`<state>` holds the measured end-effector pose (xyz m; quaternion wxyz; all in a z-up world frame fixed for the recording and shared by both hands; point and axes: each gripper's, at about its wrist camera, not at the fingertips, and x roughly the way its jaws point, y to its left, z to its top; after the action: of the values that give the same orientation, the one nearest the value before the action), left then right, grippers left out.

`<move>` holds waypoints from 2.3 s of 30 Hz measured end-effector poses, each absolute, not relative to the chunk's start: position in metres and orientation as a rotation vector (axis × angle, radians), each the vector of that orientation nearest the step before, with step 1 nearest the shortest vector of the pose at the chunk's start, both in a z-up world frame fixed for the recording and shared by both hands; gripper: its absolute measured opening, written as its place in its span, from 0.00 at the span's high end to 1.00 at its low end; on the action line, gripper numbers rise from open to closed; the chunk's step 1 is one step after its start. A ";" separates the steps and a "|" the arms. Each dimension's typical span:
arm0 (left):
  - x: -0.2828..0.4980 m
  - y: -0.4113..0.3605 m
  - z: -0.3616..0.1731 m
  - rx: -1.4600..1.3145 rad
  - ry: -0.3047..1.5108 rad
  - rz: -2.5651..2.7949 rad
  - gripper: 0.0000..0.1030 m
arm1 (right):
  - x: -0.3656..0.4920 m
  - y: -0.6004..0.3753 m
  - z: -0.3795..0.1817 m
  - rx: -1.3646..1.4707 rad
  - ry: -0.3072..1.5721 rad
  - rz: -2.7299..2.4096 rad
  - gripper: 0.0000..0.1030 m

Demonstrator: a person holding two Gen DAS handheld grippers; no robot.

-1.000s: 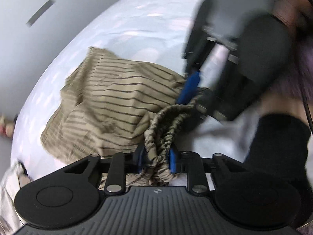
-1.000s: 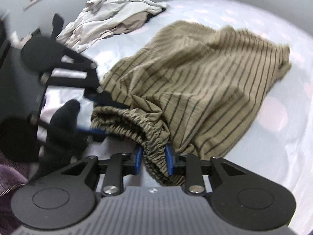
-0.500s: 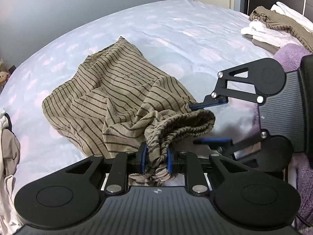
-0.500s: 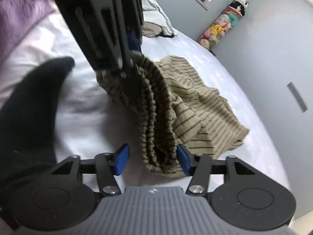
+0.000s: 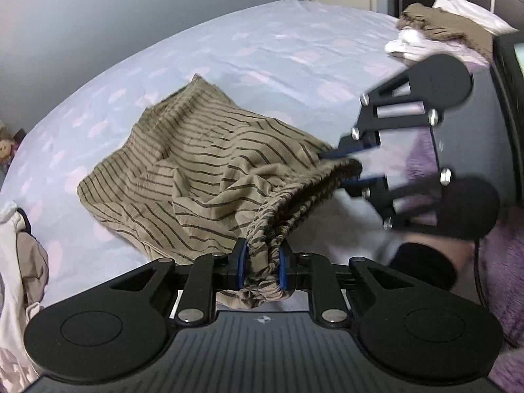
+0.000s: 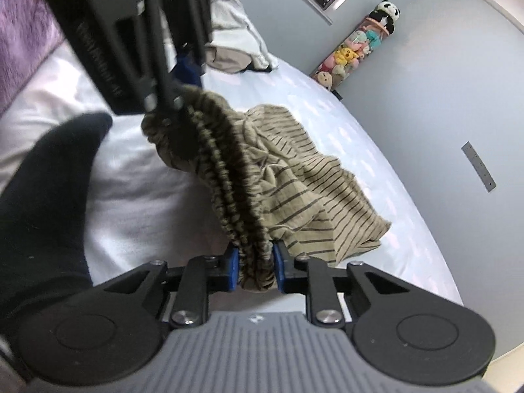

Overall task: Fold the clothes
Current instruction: 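Lift the trousers by the waistband with both tools, gathering the fabric, then lower the trousers onto the bed and open both tools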

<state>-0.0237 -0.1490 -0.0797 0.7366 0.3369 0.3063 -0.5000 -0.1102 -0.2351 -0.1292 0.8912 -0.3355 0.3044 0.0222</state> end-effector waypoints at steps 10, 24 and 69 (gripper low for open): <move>-0.067 -0.126 -0.035 0.751 0.689 -1.203 0.85 | -0.175 -0.216 -0.053 -0.701 0.658 0.132 0.78; -0.058 -0.139 -0.018 0.789 0.673 -1.196 0.85 | -0.175 -0.221 -0.036 -0.622 0.659 0.136 0.78; 0.132 -0.147 -0.097 0.171 0.825 -0.778 0.46 | 0.012 -0.368 -0.101 -0.017 0.672 -0.162 0.56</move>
<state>0.1317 -0.1466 -0.0967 0.8399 0.0811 0.3904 -0.3681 0.0123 -0.3682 -0.1007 0.9408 -0.0085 0.3294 -0.0792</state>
